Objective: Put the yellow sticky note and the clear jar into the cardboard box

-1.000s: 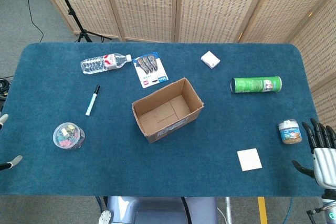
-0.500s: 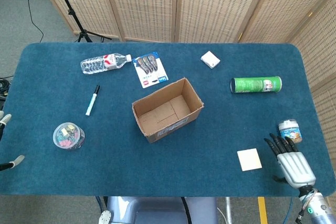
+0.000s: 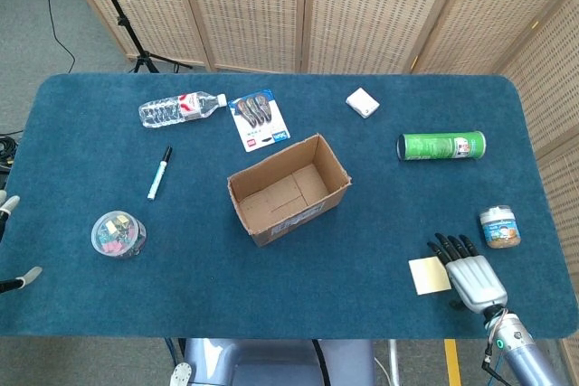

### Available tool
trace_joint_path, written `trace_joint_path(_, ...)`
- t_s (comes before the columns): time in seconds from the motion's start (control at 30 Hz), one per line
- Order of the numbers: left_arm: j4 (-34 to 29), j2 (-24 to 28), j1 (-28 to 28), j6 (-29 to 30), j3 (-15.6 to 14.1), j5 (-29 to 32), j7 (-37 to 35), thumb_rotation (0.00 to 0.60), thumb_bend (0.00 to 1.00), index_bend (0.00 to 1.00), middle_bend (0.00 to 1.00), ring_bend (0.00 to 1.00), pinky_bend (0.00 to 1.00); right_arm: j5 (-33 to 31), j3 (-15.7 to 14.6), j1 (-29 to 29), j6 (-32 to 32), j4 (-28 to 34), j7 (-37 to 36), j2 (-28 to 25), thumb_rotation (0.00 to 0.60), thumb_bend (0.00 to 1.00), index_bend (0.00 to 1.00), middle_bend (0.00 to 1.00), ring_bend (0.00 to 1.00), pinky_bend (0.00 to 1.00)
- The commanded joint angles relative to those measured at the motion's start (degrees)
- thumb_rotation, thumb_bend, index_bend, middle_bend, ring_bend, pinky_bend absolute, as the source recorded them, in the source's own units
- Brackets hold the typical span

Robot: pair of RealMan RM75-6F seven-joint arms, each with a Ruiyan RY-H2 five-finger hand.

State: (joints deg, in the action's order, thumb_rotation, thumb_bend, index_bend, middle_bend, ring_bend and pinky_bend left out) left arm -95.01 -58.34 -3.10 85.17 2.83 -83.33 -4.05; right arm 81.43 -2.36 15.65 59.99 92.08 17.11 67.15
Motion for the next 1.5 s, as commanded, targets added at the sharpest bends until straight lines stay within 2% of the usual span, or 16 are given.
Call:
trace_joint_path(0.03, 0.0, 0.0, -0.1, -0.3, 0.0, 0.2, 0.2, 0.600, 0.00, 0.00, 0.00, 0.00, 0.00, -1.1, -0.3, 0.5, -1.2, 0.0, 0.7, 0.6, 0.600, 0.00, 0.02, 0.00, 0.00, 0.00)
trace_joint_path(0.6, -0.1, -0.2, -0.7, -1.6, 0.2, 1.2, 1.0, 0.600, 0.00, 0.00, 0.00, 0.00, 0.00, -4.5, 0.3, 2.9, -4.8, -4.4, 0.7, 3.9, 0.600, 0.00, 0.13, 0.01, 0.00, 0.00)
trace_joint_path(0.7, -0.1, -0.2, -0.8, -1.9, 0.3, 1.5, 1.1, 0.600, 0.00, 0.00, 0.00, 0.00, 0.00, -4.9, 0.4, 3.1, -5.0, -4.7, 0.6, 4.2, 0.600, 0.00, 0.17, 0.06, 0.00, 0.00)
trace_joint_path(0.8, -0.1, -0.3, -0.9, -2.1, 0.4, 1.6, 1.2, 0.600, 0.00, 0.00, 0.00, 0.00, 0.00, -4.7, 0.3, 3.1, -4.8, -5.3, -0.1, 4.4, 0.600, 0.00, 0.25, 0.15, 0.00, 0.00)
trace_joint_path(0.87, 0.0, -0.3, -1.0, -2.2, 0.4, 1.7, 1.2, 0.600, 0.00, 0.00, 0.00, 0.00, 0.00, -3.9, 0.3, 3.0, -3.9, -5.9, -1.0, 4.8, 0.600, 0.00, 0.33, 0.24, 0.05, 0.01)
trace_joint_path(0.93, 0.0, -0.4, -1.1, -2.3, 0.4, 1.7, 1.3, 0.600, 0.00, 0.00, 0.00, 0.00, 0.00, -2.3, 0.3, 2.6, -2.3, -7.4, -2.3, 5.8, 0.600, 0.00, 0.45, 0.35, 0.17, 0.10)
trace_joint_path(1.03, -0.1, -0.5, -1.1, -2.5, 0.3, 1.7, 1.6, 0.600, 0.00, 0.00, 0.00, 0.00, 0.00, -0.3, 0.0, 2.3, -0.6, -9.5, -4.3, 7.2, 0.600, 0.05, 0.54, 0.45, 0.28, 0.20)
trace_joint_path(1.2, -0.1, -0.6, -1.2, -2.5, 0.3, 1.8, 1.9, 0.600, 0.00, 0.00, 0.00, 0.00, 0.00, 2.5, -0.3, 1.9, 1.9, -11.4, -7.8, 7.8, 0.600, 0.14, 0.58, 0.49, 0.32, 0.29)
trace_joint_path(1.33, -0.2, -0.5, -1.2, -2.6, 0.3, 1.9, 1.8, 0.600, 0.00, 0.00, 0.00, 0.00, 0.00, 4.4, -0.4, 1.2, 4.6, -9.6, -10.3, 6.1, 0.600, 0.20, 0.58, 0.49, 0.32, 0.29)
trace_joint_path(1.5, -0.1, -0.5, -1.3, -2.8, 0.3, 1.9, 1.6, 0.600, 0.00, 0.00, 0.00, 0.00, 0.00, 9.6, 0.0, -0.1, 12.2, -1.0, -16.6, -1.8, 0.600, 0.21, 0.58, 0.50, 0.32, 0.29)
